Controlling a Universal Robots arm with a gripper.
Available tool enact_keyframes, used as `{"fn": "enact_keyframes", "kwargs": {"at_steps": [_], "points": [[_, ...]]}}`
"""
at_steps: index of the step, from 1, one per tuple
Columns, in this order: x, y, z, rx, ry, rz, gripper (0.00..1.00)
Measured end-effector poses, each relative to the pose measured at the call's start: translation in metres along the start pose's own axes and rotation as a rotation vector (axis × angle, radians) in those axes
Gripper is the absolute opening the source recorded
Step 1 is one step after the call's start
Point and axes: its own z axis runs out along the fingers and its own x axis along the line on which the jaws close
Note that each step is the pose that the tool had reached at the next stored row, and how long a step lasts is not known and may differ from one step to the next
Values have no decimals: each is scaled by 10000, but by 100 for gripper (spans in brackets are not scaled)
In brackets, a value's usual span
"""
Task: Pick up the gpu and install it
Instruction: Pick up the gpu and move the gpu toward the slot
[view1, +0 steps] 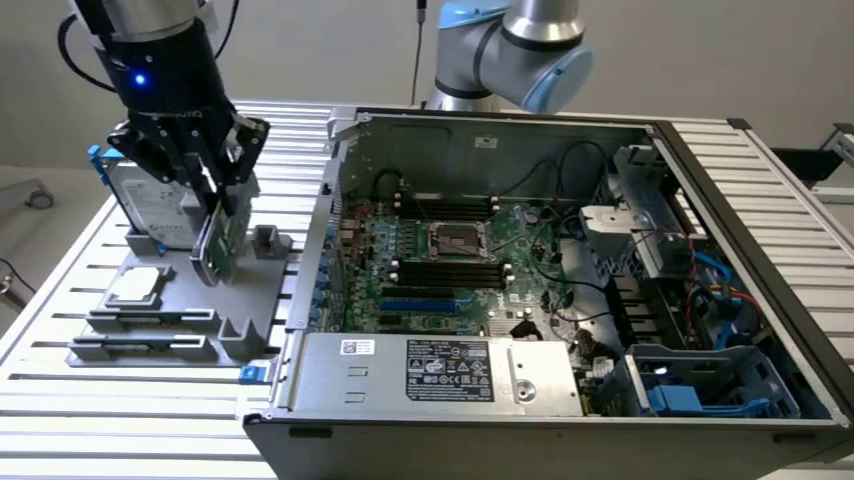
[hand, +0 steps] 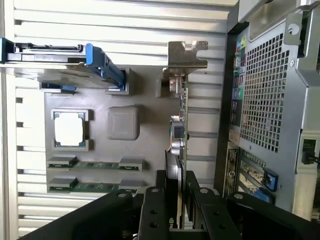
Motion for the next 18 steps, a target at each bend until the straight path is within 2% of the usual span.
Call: {"fn": "enact_keyframes", "kwargs": {"at_steps": [3,9,18], "points": [[-51,-4,-138,-1,37,0,26],[-253,-21,-405,-9,195,-3,26],[-538,-55,-752,-22,507,-17,26]]}}
